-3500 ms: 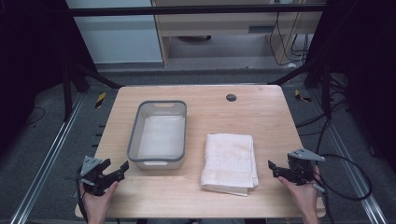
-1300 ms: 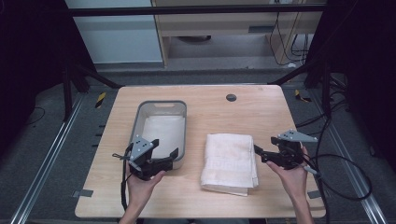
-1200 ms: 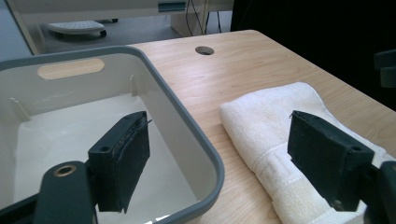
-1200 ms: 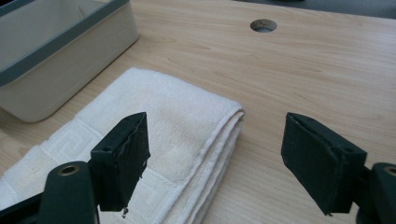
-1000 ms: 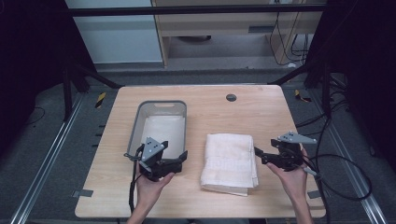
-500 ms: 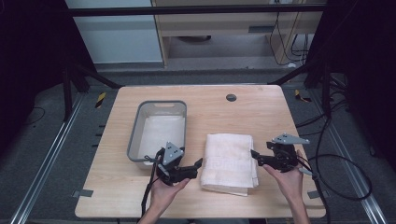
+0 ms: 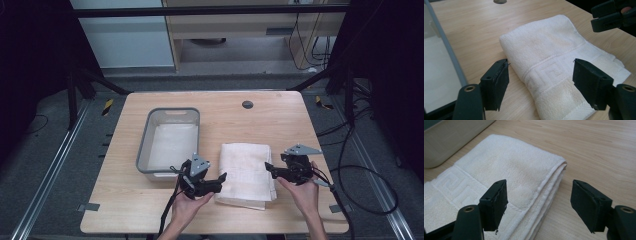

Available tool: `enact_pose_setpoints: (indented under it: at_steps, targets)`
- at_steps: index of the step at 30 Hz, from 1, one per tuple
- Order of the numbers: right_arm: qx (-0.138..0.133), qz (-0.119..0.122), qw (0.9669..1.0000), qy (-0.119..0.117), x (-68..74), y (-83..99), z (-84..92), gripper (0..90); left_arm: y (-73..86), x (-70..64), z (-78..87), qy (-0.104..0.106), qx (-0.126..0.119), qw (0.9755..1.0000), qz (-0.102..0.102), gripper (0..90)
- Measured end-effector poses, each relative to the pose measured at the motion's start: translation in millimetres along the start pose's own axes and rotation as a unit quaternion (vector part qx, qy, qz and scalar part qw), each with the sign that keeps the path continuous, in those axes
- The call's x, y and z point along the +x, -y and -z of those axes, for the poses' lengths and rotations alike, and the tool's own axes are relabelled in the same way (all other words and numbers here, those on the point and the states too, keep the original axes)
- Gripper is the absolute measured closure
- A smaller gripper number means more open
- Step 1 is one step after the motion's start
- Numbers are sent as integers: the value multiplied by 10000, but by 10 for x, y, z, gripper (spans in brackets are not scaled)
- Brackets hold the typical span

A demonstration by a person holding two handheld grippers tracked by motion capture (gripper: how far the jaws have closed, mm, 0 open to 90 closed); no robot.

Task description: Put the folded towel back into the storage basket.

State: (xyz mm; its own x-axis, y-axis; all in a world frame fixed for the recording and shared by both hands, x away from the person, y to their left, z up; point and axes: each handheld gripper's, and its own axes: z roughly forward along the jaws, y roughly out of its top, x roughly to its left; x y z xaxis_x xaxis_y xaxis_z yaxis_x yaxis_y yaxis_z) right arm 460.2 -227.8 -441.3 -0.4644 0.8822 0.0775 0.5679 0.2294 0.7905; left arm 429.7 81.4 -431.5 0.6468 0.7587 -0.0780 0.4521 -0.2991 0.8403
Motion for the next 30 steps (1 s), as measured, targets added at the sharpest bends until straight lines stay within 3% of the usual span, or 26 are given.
enact_pose_setpoints:
  at_steps: [11,23,30]
  targets:
    - [131,61,9999,-9,23,26,-78,323,66,-66,-239,-104,159,9998,90,305]
    - [281,74,9996,-62,50,59,-172,334,235,-83,-467,-132,275,9984,477,292]
    - [466,122,9988,-72,81,98,-255,337,290,-86,-517,-207,342,9982,445,270]
